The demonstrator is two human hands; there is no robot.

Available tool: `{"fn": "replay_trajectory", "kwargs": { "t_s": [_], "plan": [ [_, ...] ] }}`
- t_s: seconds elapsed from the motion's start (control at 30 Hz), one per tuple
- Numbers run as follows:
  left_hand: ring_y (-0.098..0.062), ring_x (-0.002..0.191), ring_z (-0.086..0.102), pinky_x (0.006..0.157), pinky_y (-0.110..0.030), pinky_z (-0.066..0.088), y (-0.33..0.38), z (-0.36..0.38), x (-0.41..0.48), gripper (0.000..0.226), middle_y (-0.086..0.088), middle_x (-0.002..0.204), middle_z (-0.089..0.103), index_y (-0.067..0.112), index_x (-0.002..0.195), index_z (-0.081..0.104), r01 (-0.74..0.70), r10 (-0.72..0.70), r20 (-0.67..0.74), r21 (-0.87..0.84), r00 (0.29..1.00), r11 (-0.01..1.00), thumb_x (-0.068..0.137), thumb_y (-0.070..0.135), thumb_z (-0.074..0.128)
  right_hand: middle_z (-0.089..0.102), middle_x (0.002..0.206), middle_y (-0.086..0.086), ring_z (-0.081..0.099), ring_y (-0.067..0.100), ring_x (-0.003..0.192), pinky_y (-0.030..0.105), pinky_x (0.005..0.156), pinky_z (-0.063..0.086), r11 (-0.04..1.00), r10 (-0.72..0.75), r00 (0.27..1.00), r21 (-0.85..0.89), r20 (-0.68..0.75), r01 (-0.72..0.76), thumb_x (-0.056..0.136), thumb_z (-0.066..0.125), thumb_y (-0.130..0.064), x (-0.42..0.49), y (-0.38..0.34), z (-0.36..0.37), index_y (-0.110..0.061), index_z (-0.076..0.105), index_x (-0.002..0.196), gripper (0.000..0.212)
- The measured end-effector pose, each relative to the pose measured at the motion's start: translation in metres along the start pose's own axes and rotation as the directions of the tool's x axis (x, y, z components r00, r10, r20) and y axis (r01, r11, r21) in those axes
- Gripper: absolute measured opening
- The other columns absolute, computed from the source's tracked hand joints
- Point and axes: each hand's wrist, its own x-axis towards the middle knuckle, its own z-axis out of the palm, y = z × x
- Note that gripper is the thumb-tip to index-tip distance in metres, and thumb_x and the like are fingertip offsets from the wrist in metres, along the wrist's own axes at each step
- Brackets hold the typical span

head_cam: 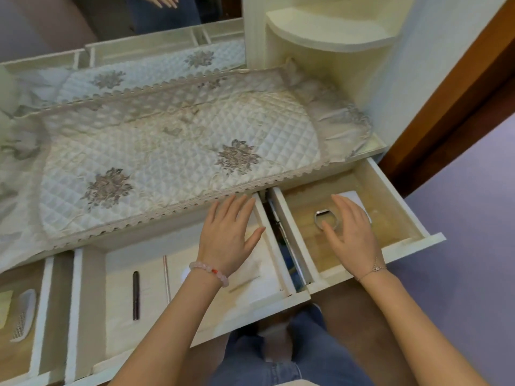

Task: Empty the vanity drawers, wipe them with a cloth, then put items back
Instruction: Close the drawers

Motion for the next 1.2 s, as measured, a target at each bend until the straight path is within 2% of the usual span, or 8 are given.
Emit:
{"fn": "replay_trajectory", "kwargs": {
  "t_s": [0.33, 0.6, 0.7, 0.8, 0.93, 1.03, 1.1, 1.2],
  "plan": [
    [-0.027, 0.133, 0.039, 0.111, -0.046, 0.027, 0.103, 0.040, 0.063, 0.058, -0.009, 0.139, 0.048, 0.011, 0.136, 0.045, -0.021, 0.018, 0.132, 0.027, 0.991, 0.999, 0.091, 0.048, 0.045, 0.038, 0.145, 0.004, 0.033, 0.019, 0.134, 0.033, 0.112, 0.028, 0.994, 0.101, 0.992, 0.037, 0.069, -0.104, 0.091, 0.053, -0.031, 0.003, 0.109, -0.032, -0.013, 0.034, 0.141, 0.056],
    [-0.027, 0.126, 0.047, 0.107, -0.045, 0.032, 0.158, 0.065, 0.088, 0.053, -0.010, 0.130, 0.056, 0.009, 0.129, 0.052, -0.087, 0.084, 0.139, 0.015, 0.987, 0.996, 0.092, 0.046, 0.047, 0.040, 0.144, 0.006, 0.035, 0.022, 0.133, 0.030, 0.108, 0.027, 0.975, 0.209, 0.976, 0.057, 0.060, -0.213, 0.090, 0.054, -0.030, -0.015, 0.169, -0.037, -0.011, 0.036, 0.140, 0.057],
    [-0.027, 0.125, 0.048, 0.106, -0.045, 0.032, 0.164, 0.072, 0.089, 0.057, -0.009, 0.129, 0.056, 0.009, 0.128, 0.053, -0.105, 0.103, 0.158, 0.004, 0.982, 0.994, 0.091, 0.049, 0.035, 0.035, 0.147, 0.005, 0.031, 0.021, 0.136, 0.027, 0.107, 0.023, 0.958, 0.271, 0.959, 0.075, 0.086, -0.278, 0.092, 0.051, -0.033, -0.026, 0.180, -0.029, -0.013, 0.032, 0.142, 0.057],
    [-0.028, 0.123, 0.050, 0.105, -0.046, 0.035, 0.164, 0.080, 0.086, 0.057, -0.010, 0.127, 0.058, 0.009, 0.127, 0.054, -0.136, 0.135, 0.164, -0.004, 0.977, 0.991, 0.091, 0.048, 0.033, 0.023, 0.152, 0.003, 0.025, 0.020, 0.138, 0.023, 0.105, 0.021, 0.917, 0.375, 0.922, 0.105, 0.096, -0.384, 0.093, 0.048, -0.035, -0.037, 0.186, -0.017, -0.016, 0.026, 0.144, 0.058],
    [-0.029, 0.122, 0.050, 0.105, -0.045, 0.035, 0.160, 0.088, 0.082, 0.058, -0.010, 0.126, 0.058, 0.008, 0.127, 0.054, -0.162, 0.163, 0.188, -0.017, 0.969, 0.987, 0.091, 0.048, 0.032, 0.014, 0.154, -0.001, 0.023, 0.018, 0.139, 0.021, 0.100, 0.025, 0.739, 0.597, 0.799, 0.339, 0.073, -0.583, 0.092, 0.052, -0.033, -0.048, 0.182, -0.006, -0.018, 0.013, 0.148, 0.069],
    [-0.028, 0.124, 0.049, 0.106, -0.045, 0.033, 0.157, 0.092, 0.081, 0.058, -0.009, 0.128, 0.057, 0.009, 0.128, 0.052, -0.172, 0.176, 0.221, -0.037, 0.959, 0.984, 0.091, 0.048, 0.030, 0.016, 0.154, -0.001, 0.023, 0.017, 0.139, 0.021, 0.098, 0.024, 0.589, 0.709, 0.703, 0.494, 0.065, -0.640, 0.090, 0.057, -0.029, -0.050, 0.173, 0.001, -0.019, 0.011, 0.148, 0.075],
    [-0.028, 0.124, 0.048, 0.106, -0.045, 0.032, 0.152, 0.092, 0.082, 0.058, -0.009, 0.128, 0.057, 0.009, 0.129, 0.052, -0.181, 0.187, 0.228, -0.048, 0.956, 0.982, 0.091, 0.048, 0.030, 0.023, 0.153, 0.000, 0.025, 0.017, 0.139, 0.026, 0.104, 0.025, 0.496, 0.761, 0.645, 0.581, 0.068, -0.645, 0.088, 0.061, -0.027, -0.051, 0.168, 0.008, -0.020, 0.016, 0.147, 0.075],
    [-0.027, 0.124, 0.049, 0.105, -0.043, 0.032, 0.142, 0.093, 0.085, 0.057, -0.008, 0.128, 0.057, 0.010, 0.129, 0.052, -0.201, 0.207, 0.215, -0.052, 0.954, 0.978, 0.091, 0.048, 0.032, 0.043, 0.142, -0.002, 0.039, 0.019, 0.132, 0.038, 0.107, 0.034, 0.250, 0.777, 0.578, 0.720, 0.250, -0.647, 0.087, 0.062, -0.028, -0.054, 0.162, 0.020, -0.025, 0.028, 0.143, 0.066]
  ]
}}
